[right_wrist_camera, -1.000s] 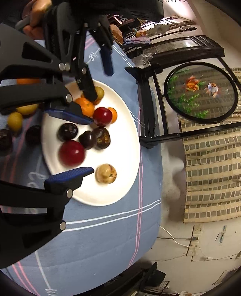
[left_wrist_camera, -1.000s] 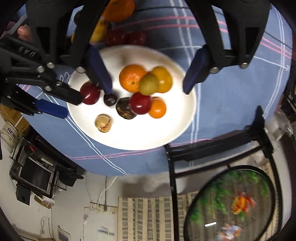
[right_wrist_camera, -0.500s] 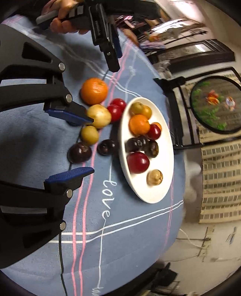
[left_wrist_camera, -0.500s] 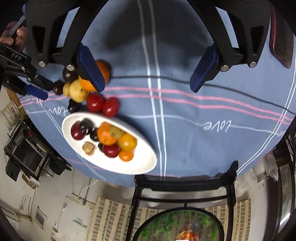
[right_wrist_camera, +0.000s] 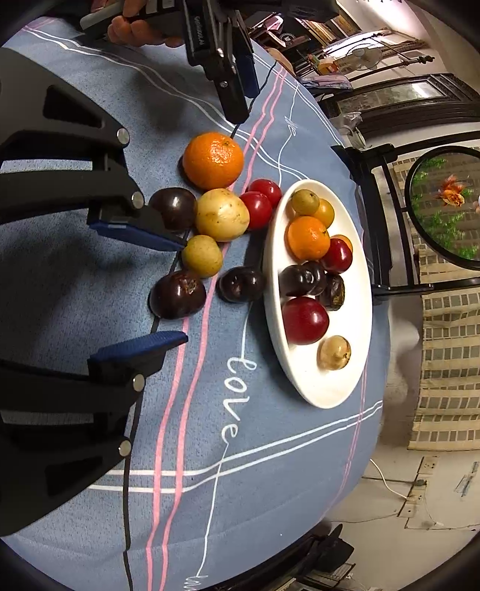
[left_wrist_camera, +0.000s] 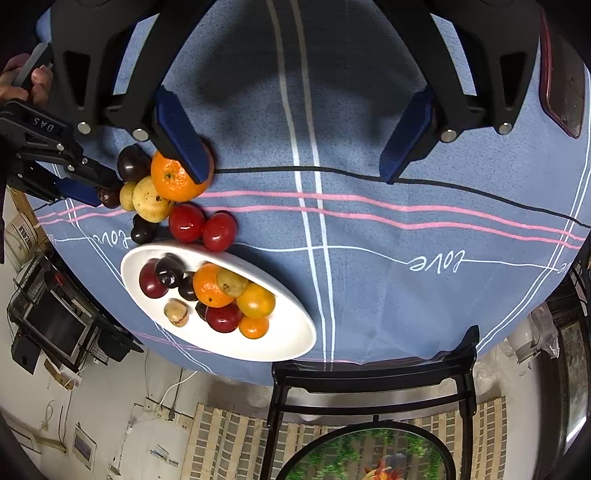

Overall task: Organize fruits
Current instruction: 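Grasp a mandarin with the left tool while the right tool grasps a dark plum, then lower both fruits onto the white plate and open both tools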

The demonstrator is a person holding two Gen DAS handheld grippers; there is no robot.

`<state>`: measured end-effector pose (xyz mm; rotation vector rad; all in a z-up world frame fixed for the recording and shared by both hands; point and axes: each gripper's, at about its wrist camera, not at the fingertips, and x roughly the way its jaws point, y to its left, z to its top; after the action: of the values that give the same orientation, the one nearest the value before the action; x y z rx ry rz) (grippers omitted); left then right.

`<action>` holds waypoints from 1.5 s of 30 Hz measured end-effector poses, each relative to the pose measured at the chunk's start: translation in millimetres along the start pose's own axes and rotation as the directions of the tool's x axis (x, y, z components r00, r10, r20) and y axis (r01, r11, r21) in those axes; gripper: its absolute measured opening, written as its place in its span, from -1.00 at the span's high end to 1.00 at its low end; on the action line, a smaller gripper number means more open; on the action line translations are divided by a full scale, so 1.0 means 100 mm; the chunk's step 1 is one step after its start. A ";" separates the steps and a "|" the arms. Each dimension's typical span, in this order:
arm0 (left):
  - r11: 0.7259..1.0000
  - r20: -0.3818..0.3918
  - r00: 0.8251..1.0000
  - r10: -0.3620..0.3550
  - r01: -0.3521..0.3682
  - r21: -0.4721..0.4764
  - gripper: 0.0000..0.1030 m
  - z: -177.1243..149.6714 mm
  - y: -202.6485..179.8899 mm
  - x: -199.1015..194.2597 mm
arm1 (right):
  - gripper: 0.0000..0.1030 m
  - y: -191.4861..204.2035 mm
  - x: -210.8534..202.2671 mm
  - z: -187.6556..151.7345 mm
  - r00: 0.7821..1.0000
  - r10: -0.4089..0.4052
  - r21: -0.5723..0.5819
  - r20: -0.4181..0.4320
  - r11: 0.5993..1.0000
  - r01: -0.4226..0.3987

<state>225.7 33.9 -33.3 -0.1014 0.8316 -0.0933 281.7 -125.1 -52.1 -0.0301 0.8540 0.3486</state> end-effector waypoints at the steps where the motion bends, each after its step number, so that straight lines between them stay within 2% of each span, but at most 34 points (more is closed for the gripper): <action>1: 1.000 0.000 1.000 -0.002 0.002 0.003 -0.84 0.00 -0.01 0.00 | 0.17 -0.01 0.02 0.01 1.000 0.003 0.007 -0.005 1.000 -0.003; 5: 0.999 0.006 1.000 -0.006 0.006 0.032 -0.84 -0.01 -0.07 -0.01 | 0.47 -0.02 0.05 0.01 1.000 -0.005 0.012 -0.028 1.000 0.005; 7: 0.998 0.016 1.000 -0.012 0.011 0.060 -0.84 -0.02 -0.13 -0.03 | 0.48 -0.01 0.01 0.01 1.000 -0.020 0.004 -0.021 1.000 0.020; 9: 0.995 0.023 0.999 -0.027 0.025 0.093 -0.84 -0.03 -0.18 -0.05 | 0.48 -0.04 -0.05 0.03 1.000 0.001 0.029 0.000 1.000 -0.001; 13: 0.973 0.023 0.996 -0.091 0.084 0.214 -0.83 -0.05 -0.42 -0.05 | 0.48 -0.06 -0.13 0.05 1.000 -0.012 0.032 0.022 0.999 0.011; 15: 0.959 0.024 0.995 -0.097 0.087 0.268 -0.76 -0.07 -0.54 -0.02 | 0.48 -0.07 -0.12 0.04 1.000 -0.006 0.042 0.016 0.999 0.005; 17: 0.951 0.006 0.993 -0.117 0.110 0.290 -0.55 -0.07 -0.60 0.01 | 0.48 -0.08 -0.13 0.05 1.000 -0.008 0.045 0.014 0.999 0.007; 20: 0.947 -0.025 0.991 -0.128 0.129 0.294 -0.27 -0.04 -0.65 0.12 | 0.48 -0.09 -0.15 0.05 1.000 -0.008 0.051 0.019 0.999 0.007; 22: 0.946 -0.054 0.989 -0.136 0.146 0.289 -0.16 -0.03 -0.66 0.20 | 0.48 -0.09 -0.16 0.06 1.000 -0.010 0.053 0.023 0.999 0.008; 27: 0.939 -0.085 0.985 -0.152 0.170 0.298 -0.08 -0.05 -0.70 0.29 | 0.48 -0.11 -0.17 0.06 1.000 -0.009 0.058 0.022 0.998 0.008; 29: 0.938 -0.092 0.984 -0.150 0.171 0.303 0.08 -0.07 -0.72 0.30 | 0.48 -0.11 -0.17 0.06 1.000 -0.010 0.057 0.023 0.998 0.009; 33: 0.944 -0.103 0.978 -0.179 0.201 0.262 0.10 -0.05 -0.65 0.28 | 0.48 -0.12 -0.17 0.06 1.000 -0.012 0.057 0.022 0.998 0.011; 37: 0.949 -0.053 0.980 -0.191 0.198 0.247 0.10 0.03 -0.61 0.10 | 0.48 -0.12 -0.22 0.10 0.999 0.006 0.063 0.041 0.998 -0.008; 39: 0.950 -0.016 0.978 -0.207 0.205 0.235 0.10 0.14 -0.59 0.00 | 0.48 -0.13 -0.29 0.21 0.996 0.020 0.065 0.082 0.998 -0.026; 42: 0.953 0.036 0.979 -0.201 0.187 0.237 0.10 0.42 -0.59 -0.06 | 0.48 -0.17 -0.32 0.41 0.990 0.017 0.071 0.143 0.997 -0.027; 45: 0.957 0.070 0.981 -0.179 0.157 0.244 0.11 0.75 -0.64 0.05 | 0.48 -0.26 -0.16 0.72 0.985 0.015 0.085 0.171 0.996 -0.029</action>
<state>281.7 -25.9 21.6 0.0488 0.7132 -0.3458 333.1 -141.8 4.8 0.0889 0.6996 0.3295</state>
